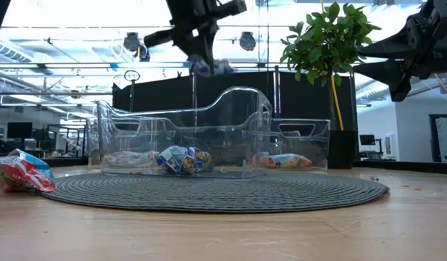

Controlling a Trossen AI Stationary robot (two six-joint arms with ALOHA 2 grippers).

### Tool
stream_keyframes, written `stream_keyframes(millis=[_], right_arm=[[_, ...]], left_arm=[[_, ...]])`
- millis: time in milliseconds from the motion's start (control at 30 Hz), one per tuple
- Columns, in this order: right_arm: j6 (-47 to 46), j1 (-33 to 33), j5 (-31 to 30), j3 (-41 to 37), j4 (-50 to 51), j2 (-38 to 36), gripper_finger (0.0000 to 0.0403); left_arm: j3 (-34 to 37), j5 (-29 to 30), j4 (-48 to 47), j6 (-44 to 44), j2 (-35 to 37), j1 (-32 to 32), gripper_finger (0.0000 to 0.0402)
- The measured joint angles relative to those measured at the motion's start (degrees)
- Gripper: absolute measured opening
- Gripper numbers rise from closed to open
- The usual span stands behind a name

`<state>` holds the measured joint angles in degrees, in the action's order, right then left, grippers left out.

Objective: Pick and place Granola Bars by type
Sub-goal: Put the blue granola bar into the bottom transparent bin

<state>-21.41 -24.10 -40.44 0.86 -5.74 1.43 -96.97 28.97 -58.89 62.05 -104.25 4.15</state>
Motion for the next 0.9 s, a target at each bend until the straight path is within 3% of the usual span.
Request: stream_keyframes(millis=[267,500,900], right_arm=[[0.01,0.01,0.01,-0.01,-0.01,0.0,0.0171],[0.02,0.02,0.0,0.0,-0.02,0.0,0.0171],[0.02,0.0,0.02,0.0,0.0,0.0,0.0171]], left_arm=[[0.29,-3.65,-1.26,5.99,-4.99,2.03,0.0014],[7.29,-5.63,-1.01,11.2,-4.75,2.49,0.0014],[15.96,-9.55,3.7,11.81,-4.2,2.59,0.0014]])
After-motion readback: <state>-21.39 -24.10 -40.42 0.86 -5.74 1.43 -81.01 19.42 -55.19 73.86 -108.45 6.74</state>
